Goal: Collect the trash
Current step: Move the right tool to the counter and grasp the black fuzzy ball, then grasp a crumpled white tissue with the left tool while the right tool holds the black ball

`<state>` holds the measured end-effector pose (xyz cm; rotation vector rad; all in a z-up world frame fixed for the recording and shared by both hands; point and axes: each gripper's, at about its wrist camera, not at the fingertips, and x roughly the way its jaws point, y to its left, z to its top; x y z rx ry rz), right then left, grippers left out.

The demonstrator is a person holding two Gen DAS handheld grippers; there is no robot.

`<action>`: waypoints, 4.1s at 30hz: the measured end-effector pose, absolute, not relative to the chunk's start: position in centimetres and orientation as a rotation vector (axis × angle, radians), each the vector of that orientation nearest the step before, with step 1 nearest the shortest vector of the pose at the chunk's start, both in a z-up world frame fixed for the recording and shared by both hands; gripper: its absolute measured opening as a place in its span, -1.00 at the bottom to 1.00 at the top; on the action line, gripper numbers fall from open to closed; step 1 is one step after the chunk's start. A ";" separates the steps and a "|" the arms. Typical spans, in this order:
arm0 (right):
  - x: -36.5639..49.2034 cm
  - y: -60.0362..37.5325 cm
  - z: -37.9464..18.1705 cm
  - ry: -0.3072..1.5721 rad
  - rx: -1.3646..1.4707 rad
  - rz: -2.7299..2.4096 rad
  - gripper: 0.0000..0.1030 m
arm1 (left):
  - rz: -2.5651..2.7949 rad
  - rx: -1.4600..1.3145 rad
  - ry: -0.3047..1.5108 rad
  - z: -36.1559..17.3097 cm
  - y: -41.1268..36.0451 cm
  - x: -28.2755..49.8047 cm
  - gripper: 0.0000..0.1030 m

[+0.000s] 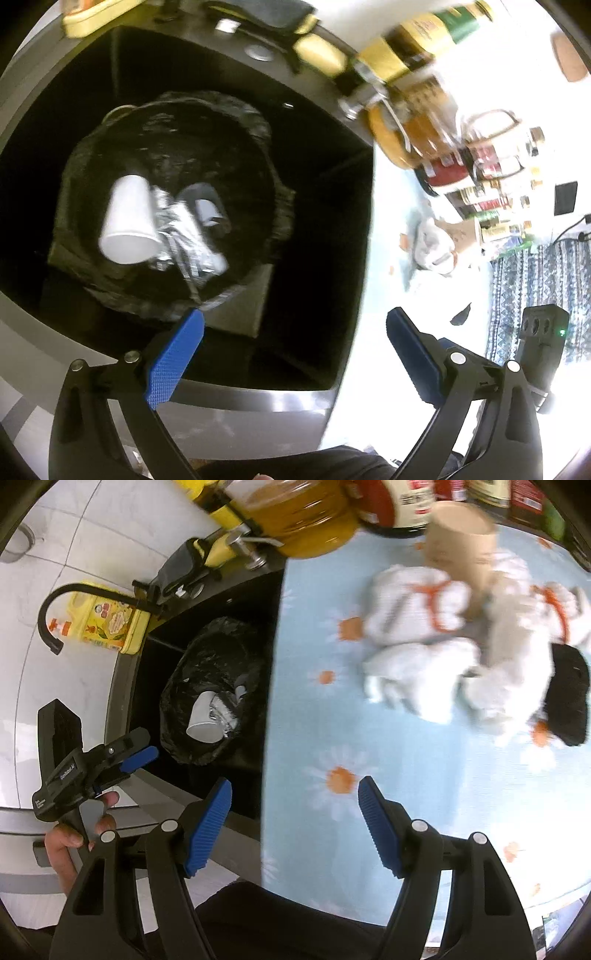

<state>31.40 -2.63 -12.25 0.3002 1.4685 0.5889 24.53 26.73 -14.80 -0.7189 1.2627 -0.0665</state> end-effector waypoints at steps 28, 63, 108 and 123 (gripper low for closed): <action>38.6 -22.5 -14.2 1.501 0.440 0.533 0.66 | -0.008 -0.683 1.239 -12.7 10.2 25.7 0.87; 39.9 -23.5 -16.3 1.596 0.527 0.605 0.12 | 0.059 -0.665 1.280 -13.9 7.5 25.1 0.87; 32.7 -33.8 -15.8 1.440 0.754 0.464 0.12 | -0.131 -0.073 1.361 -18.4 -0.4 37.4 -0.11; 33.0 -32.4 -15.2 1.442 0.709 0.528 0.12 | -0.111 -0.130 1.313 -16.5 1.0 35.4 -0.33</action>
